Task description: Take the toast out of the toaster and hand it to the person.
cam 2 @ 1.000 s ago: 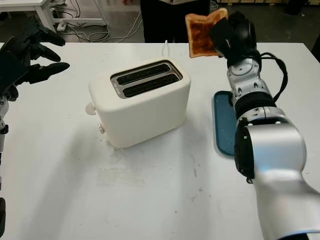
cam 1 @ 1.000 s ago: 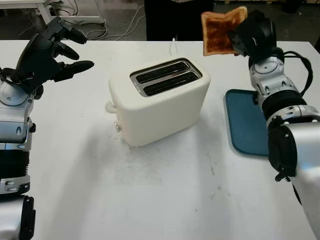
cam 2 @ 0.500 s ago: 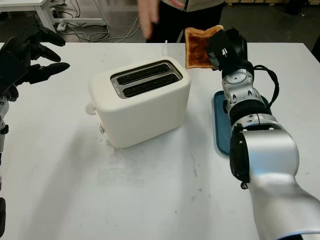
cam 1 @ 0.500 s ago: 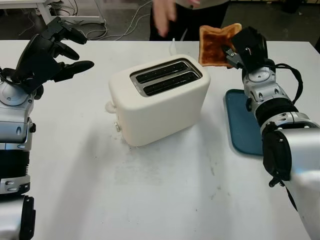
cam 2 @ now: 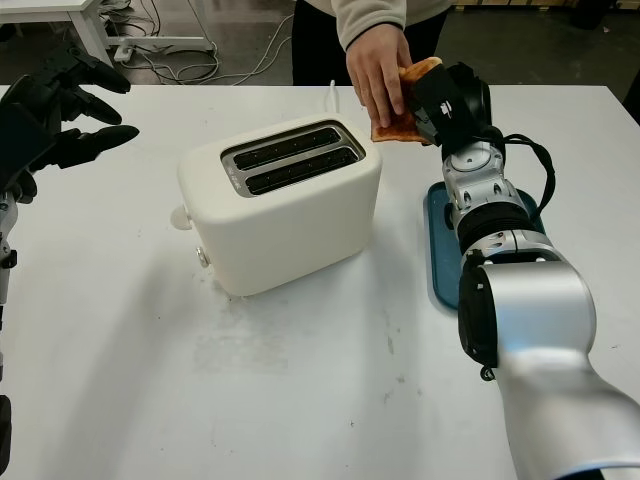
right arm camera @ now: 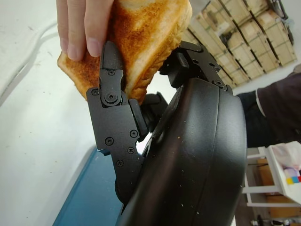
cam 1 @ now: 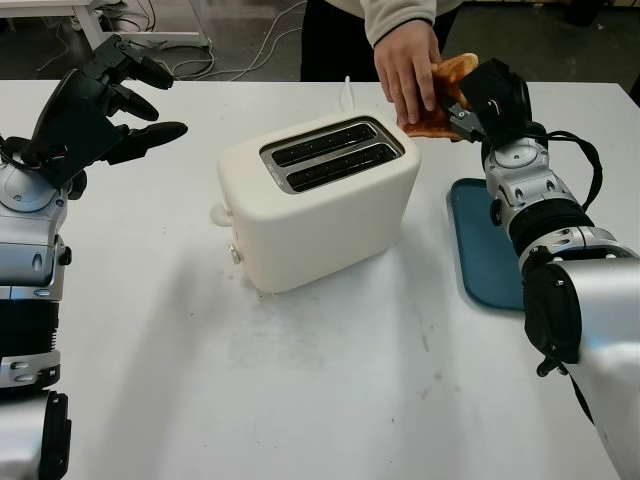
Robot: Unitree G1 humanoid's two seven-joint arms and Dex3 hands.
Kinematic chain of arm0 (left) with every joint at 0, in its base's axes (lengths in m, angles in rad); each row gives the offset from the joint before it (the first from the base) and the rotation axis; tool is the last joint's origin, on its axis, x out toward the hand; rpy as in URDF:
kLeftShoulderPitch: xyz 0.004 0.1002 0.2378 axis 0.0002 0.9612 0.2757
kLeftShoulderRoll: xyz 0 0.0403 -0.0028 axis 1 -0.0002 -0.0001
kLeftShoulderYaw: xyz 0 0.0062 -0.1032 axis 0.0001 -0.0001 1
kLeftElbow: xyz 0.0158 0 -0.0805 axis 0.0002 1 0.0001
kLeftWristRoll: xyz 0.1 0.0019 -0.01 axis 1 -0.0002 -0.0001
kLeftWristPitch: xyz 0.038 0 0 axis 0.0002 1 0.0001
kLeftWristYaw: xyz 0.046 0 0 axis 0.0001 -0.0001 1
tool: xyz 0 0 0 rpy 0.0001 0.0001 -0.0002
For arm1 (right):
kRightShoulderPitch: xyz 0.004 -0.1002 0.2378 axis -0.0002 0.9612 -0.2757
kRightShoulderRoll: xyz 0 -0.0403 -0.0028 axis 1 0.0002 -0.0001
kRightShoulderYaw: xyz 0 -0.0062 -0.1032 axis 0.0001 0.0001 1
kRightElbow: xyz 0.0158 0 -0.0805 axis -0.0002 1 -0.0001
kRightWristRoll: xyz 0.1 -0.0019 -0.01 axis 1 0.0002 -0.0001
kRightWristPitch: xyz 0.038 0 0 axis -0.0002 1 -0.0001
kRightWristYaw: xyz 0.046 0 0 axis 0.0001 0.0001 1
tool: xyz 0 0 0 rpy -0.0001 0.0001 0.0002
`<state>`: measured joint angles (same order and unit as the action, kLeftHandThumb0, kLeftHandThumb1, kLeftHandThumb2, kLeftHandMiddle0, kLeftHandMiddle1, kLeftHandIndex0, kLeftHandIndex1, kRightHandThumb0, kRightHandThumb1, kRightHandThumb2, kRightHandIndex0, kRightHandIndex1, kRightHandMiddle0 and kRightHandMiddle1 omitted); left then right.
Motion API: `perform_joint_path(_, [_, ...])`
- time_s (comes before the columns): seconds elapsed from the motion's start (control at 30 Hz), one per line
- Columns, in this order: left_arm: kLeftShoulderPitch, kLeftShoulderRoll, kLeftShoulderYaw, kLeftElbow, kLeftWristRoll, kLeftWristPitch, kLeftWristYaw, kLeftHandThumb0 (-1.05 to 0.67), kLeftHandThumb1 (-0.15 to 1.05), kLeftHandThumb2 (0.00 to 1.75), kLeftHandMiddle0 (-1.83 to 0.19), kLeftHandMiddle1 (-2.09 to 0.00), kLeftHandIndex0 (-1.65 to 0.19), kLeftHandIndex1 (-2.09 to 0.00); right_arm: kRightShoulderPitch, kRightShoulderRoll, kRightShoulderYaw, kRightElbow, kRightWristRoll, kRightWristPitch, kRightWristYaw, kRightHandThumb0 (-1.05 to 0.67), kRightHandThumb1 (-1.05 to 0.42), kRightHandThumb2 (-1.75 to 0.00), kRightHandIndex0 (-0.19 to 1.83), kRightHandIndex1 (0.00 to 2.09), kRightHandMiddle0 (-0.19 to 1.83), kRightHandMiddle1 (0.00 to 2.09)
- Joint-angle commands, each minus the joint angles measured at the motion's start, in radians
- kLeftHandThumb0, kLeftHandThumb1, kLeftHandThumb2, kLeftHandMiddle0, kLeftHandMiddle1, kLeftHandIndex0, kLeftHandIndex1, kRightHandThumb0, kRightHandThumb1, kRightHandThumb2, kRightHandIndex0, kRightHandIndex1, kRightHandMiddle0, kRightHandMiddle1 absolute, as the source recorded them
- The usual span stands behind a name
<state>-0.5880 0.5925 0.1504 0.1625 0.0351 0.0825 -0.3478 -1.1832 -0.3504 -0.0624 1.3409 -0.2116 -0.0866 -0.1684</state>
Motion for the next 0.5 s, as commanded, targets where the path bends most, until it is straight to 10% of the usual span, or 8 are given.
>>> perform_joint_path(0.0, [0.012,0.0,0.007,0.008,-0.01,-0.013,0.001,-1.05,0.9,0.0,0.0,-1.63,0.0,-1.55,0.0,0.0,0.006,-0.002,-0.007,-0.016,0.0,-0.2,-0.92,-0.34,0.76,1.75,0.45,1.75])
perform_joint_path(0.47, [0.011,-0.004,0.007,0.005,-0.011,-0.007,0.004,-1.05,0.88,0.0,0.0,-1.64,-0.01,-1.55,-0.001,-0.001,-0.01,-0.002,0.012,-0.017,0.027,-0.18,-0.92,-0.33,0.76,1.75,0.5,1.75])
